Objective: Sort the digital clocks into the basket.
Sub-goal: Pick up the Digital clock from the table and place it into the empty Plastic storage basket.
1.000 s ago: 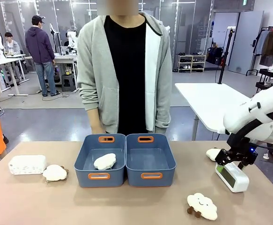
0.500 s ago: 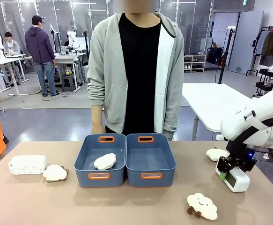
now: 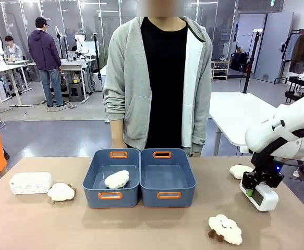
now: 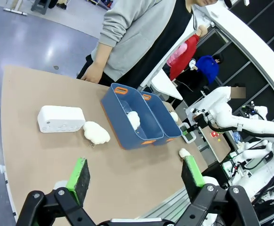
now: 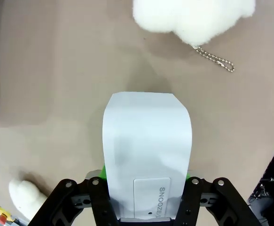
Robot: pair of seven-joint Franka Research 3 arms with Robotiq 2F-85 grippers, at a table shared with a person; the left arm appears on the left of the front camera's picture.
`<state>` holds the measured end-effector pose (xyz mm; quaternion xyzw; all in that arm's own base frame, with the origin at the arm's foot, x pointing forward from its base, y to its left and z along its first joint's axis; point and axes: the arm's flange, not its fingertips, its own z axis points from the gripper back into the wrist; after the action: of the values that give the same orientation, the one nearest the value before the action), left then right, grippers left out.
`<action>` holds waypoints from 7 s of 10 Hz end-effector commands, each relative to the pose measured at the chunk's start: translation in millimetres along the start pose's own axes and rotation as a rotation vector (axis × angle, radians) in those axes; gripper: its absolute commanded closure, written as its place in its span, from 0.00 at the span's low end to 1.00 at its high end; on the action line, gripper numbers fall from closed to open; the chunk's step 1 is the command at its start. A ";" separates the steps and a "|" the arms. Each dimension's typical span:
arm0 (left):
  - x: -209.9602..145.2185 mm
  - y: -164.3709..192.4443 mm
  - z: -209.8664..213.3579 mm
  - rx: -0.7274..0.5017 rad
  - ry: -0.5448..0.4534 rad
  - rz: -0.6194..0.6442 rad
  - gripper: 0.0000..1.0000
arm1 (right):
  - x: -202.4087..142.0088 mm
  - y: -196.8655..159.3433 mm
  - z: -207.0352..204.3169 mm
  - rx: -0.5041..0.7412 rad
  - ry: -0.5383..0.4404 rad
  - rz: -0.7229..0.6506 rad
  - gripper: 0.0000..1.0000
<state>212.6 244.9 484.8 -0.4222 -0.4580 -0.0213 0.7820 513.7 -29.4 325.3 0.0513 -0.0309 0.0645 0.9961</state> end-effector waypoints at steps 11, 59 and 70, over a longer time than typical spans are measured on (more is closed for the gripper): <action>1.7 -0.9 0.9 0.003 0.000 -0.005 0.00 | -86.7 -13.0 136.6 0.479 -0.215 0.190 1.00; 1.7 -0.9 0.9 0.003 0.000 -0.005 0.00 | 84.6 263.6 14.0 0.259 -0.305 0.466 1.00; 1.7 -0.9 0.9 0.003 0.000 -0.005 0.00 | 60.6 252.1 4.2 0.247 -0.269 0.484 0.00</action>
<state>212.8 244.9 485.1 -0.4220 -0.4581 -0.0217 0.7821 551.9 237.7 356.8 0.1638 -0.1646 0.2969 0.9262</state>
